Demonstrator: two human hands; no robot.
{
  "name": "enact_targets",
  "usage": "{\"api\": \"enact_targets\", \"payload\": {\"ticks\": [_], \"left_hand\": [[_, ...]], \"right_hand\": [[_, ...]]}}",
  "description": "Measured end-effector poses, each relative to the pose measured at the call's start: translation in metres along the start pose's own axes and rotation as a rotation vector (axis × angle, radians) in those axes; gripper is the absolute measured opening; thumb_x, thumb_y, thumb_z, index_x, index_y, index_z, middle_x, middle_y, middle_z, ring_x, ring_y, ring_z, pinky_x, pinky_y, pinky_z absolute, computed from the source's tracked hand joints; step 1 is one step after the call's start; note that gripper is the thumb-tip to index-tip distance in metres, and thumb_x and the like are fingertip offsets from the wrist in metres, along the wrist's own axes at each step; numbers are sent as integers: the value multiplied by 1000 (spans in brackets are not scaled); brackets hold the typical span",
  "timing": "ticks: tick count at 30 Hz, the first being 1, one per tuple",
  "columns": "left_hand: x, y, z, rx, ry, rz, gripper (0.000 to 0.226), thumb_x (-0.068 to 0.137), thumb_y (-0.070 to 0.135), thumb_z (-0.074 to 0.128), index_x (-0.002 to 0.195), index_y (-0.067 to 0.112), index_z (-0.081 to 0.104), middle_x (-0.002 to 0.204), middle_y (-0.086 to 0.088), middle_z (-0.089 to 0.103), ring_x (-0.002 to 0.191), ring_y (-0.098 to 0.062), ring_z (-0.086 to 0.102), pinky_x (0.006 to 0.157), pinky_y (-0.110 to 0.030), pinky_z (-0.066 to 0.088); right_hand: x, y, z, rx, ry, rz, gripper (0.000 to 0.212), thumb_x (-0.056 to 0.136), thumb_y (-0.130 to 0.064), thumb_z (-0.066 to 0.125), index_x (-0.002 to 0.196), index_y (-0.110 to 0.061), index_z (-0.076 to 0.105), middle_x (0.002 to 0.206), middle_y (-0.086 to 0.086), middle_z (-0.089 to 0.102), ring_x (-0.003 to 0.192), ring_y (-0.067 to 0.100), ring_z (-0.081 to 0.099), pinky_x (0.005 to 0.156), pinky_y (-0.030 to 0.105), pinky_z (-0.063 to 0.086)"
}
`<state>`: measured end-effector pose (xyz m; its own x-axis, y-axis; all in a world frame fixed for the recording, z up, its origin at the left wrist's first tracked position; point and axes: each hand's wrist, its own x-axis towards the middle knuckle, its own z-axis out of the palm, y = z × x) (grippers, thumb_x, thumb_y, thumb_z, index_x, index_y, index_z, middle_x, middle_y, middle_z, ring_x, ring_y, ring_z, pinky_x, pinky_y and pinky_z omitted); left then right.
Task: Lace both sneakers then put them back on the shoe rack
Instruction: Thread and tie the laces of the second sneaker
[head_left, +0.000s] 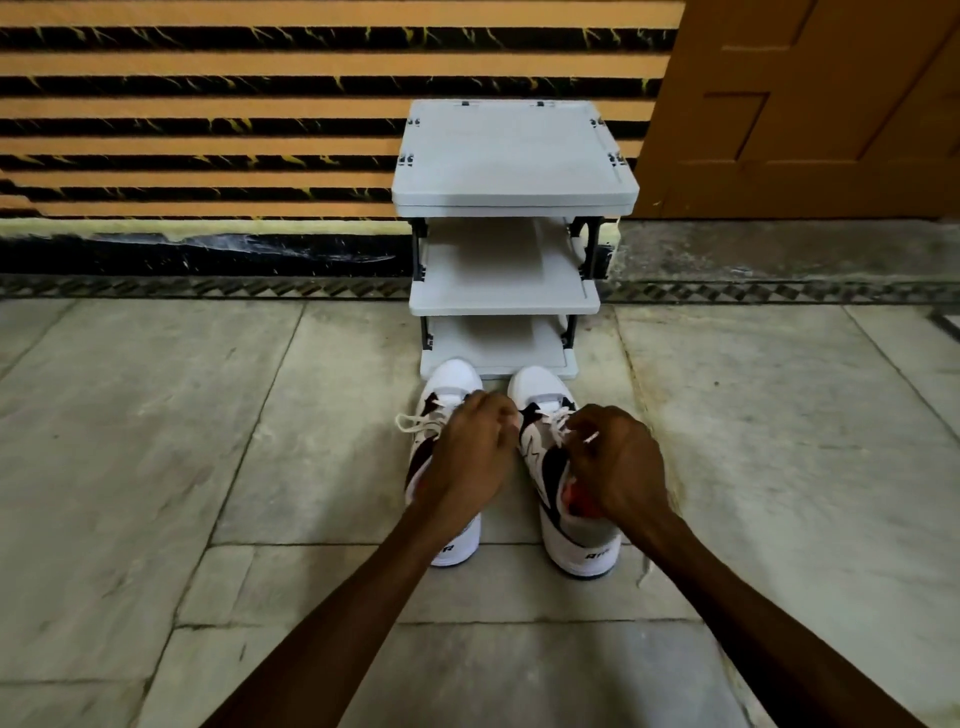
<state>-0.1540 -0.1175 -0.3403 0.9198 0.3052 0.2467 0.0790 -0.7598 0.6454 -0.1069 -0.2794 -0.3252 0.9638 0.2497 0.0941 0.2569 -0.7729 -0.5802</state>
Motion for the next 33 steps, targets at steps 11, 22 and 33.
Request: {"api": "enact_targets", "payload": {"ticks": [11,22,33], "left_hand": [[-11,40,40,116,-312,-144,53,73,43,73,114,13,60,117,-11,58,109,-30,57,91,-37,47],[-37,30,30,127,-358,-162,47,70,43,73,109,20,59,111,-6,55,103,-27,59,85,-38,49],[-21,28,35,-367,-376,-455,30,71,-2,75,64,24,62,72,5,64,79,-17,62,64,-19,45]], "right_hand": [[-9,39,-15,-101,-242,24,21,79,-28,68,96,-16,69,99,4,73,92,26,68,76,36,55],[-39,45,-7,50,-287,39,23,76,-27,75,94,-16,66,91,-3,68,83,18,64,71,31,50],[-5,25,3,542,-346,335,10,82,-19,72,72,-22,71,69,-6,67,70,11,62,64,23,47]]}}
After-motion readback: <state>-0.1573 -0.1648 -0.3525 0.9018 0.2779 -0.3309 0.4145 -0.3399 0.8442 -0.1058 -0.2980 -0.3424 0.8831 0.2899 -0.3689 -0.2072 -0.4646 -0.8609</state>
